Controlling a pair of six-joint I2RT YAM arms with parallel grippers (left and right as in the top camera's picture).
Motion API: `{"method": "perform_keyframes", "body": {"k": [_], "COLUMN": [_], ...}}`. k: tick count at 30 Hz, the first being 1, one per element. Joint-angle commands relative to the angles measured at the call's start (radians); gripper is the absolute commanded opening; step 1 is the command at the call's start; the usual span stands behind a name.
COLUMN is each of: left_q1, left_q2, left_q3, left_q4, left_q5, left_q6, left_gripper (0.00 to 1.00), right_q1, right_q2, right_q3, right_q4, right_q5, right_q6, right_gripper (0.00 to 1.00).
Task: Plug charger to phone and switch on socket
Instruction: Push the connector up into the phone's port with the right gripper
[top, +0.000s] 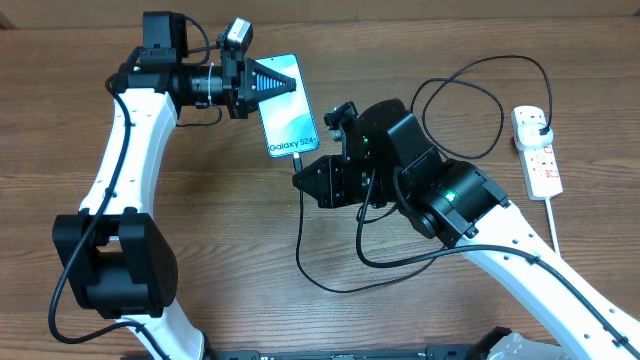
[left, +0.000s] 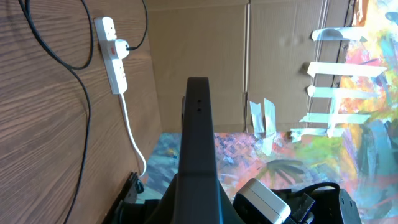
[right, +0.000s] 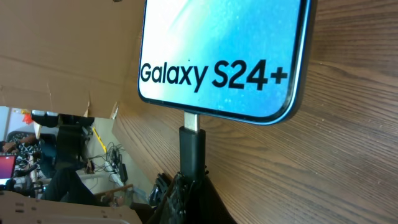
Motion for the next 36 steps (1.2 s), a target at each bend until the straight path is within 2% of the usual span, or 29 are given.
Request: {"method": "perform_keyframes", "body": {"k": [1, 17, 28, 36], "left_q1": [-0.008, -0.008, -0.009, -0.01], "left_q2": [-0.011, -0.011, -0.011, -0.011], "left_q3": [0.014, 0.014, 0.014, 0.014], "left_q4": [0.001, 0.001, 0.001, 0.001], "left_q5": [0.035, 0.039, 0.083, 0.092], "left_q6": [-0.029, -0.032, 0.034, 0.038], "left_gripper": [0.04, 0.04, 0.04, 0.04], "right_q1": [0.001, 0.0, 0.0, 0.0], "right_q2": [-0.023, -0.023, -0.023, -0.018], "right_q3": [0.001, 0.001, 0.001, 0.001], "right_q4": [0.009, 0.008, 0.015, 0.045], "right_q5": [0.012, 0.038, 0.05, 0.055], "right_q6": [-0.006, -0.006, -0.006, -0.002], "right_gripper": [0.04, 0.04, 0.04, 0.04]}}
